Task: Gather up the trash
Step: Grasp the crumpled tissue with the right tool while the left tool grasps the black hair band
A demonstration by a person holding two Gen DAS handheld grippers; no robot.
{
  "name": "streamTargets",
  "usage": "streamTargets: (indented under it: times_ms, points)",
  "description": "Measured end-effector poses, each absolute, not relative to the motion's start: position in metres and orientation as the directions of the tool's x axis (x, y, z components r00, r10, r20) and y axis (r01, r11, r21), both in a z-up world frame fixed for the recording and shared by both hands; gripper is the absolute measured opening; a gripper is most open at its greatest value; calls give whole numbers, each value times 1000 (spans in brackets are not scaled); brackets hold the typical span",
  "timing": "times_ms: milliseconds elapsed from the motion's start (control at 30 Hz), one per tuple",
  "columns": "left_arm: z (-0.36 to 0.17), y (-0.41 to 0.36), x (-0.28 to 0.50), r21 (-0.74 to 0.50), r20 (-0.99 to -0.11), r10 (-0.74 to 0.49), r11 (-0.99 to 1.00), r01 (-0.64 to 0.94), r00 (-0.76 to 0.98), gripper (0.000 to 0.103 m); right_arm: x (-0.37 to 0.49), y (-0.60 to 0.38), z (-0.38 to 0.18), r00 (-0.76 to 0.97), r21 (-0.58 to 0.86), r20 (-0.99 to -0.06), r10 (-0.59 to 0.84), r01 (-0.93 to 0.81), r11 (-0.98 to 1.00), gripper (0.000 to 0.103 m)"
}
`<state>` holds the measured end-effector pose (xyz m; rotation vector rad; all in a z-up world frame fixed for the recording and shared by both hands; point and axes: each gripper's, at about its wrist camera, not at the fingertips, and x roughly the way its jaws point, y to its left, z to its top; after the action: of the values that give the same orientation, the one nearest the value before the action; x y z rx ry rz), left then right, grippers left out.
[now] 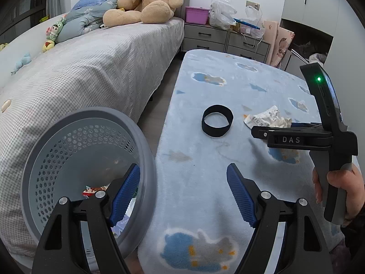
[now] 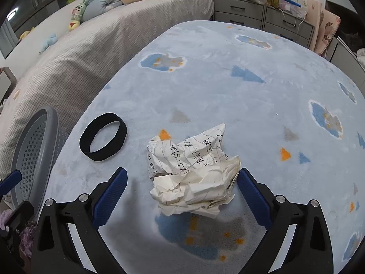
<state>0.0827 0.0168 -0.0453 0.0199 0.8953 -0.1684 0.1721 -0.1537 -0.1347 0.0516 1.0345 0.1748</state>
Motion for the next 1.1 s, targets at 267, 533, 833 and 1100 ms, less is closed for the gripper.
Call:
streamTargets:
  times_ms: [267, 533, 833, 1100]
  points:
    - [-56, 7, 84, -14, -789, -105, 988, 153, 606, 75, 173, -162, -132, 509, 137, -843, 173, -107, 985, 69]
    - [-57, -2, 91, 3, -792, -91, 988, 153, 604, 75, 166, -169, -129, 510, 178, -835, 209, -110, 978, 66]
    - [-55, -28, 114, 2, -805, -108, 983, 186, 583, 75, 156, -191, -108, 555, 229, -796, 240, -90, 969, 66]
    - [-59, -47, 152, -1, -826, -111, 981, 195, 553, 75, 159, -218, -93, 592, 287, -764, 256, -43, 957, 66]
